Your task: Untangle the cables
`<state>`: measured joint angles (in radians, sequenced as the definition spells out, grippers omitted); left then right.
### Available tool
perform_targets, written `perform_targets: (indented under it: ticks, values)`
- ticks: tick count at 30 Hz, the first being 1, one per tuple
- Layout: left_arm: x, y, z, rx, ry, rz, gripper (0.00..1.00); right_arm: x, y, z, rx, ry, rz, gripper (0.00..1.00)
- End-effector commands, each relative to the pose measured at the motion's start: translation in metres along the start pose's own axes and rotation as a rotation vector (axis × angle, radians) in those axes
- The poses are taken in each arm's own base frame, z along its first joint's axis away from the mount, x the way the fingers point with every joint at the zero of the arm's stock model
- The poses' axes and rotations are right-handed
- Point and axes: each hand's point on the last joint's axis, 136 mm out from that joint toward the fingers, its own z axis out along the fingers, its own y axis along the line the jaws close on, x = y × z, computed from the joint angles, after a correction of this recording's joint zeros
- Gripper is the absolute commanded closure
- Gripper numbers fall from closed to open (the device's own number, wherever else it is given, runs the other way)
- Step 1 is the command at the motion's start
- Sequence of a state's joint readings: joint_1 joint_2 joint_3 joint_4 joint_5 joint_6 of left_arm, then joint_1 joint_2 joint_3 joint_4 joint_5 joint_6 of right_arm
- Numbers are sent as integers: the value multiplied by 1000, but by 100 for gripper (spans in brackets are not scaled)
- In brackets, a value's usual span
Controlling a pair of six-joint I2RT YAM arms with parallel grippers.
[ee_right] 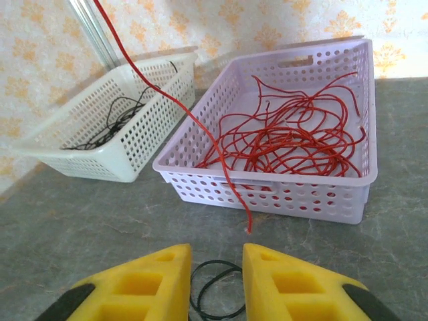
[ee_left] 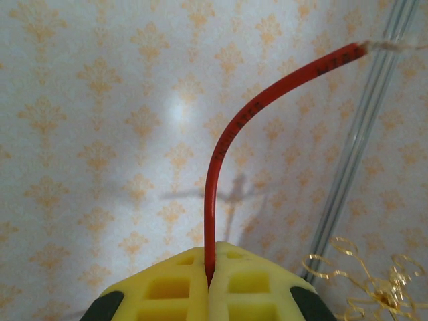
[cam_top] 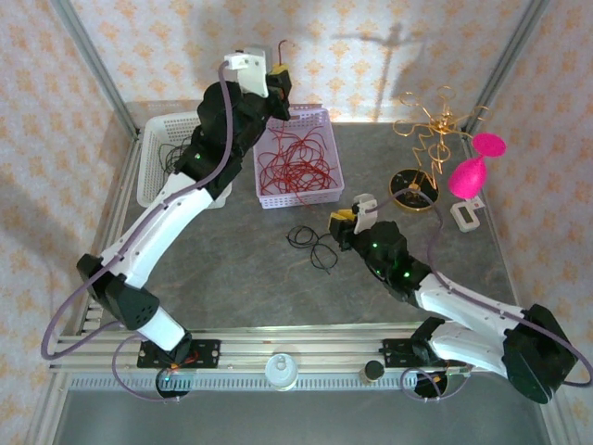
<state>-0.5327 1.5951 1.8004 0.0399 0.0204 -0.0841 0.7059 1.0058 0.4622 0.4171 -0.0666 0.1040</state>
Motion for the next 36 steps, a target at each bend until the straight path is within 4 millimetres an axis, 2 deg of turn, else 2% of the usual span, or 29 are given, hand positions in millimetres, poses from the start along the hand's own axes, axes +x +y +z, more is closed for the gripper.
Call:
perform_targets:
  ticks: [1,9,12,14,17,20,22,25,31,34,36]
  values:
    - [-52,-2,2,22,-150,2,100,-11,-3,-12,14,-29,70,72]
    - [-79,8,16,10,-238,-6,100,-4,-24,-49,86,-54,141,71]
    - [-74,14,26,0,-251,8,100,0,-30,-58,105,-56,158,70]
    - [-58,21,39,-15,-236,25,100,4,-31,-62,105,-53,169,70]
    - [-21,35,62,-28,-186,5,100,11,-32,-64,107,-34,176,70]
    - [26,47,85,-27,-111,-37,100,18,-34,-63,111,-16,182,70]
    - [72,55,102,-39,-38,-48,100,21,-34,-62,106,-13,185,70]
    - [126,63,114,-52,49,-66,100,28,-35,-59,107,0,182,70]
    - [247,77,124,-70,275,-120,100,42,-38,-51,122,50,171,69]
    - [301,89,121,-115,380,-140,100,48,-42,-47,143,79,186,69]
    - [330,96,117,-141,437,-139,100,55,-46,-43,163,109,198,69]
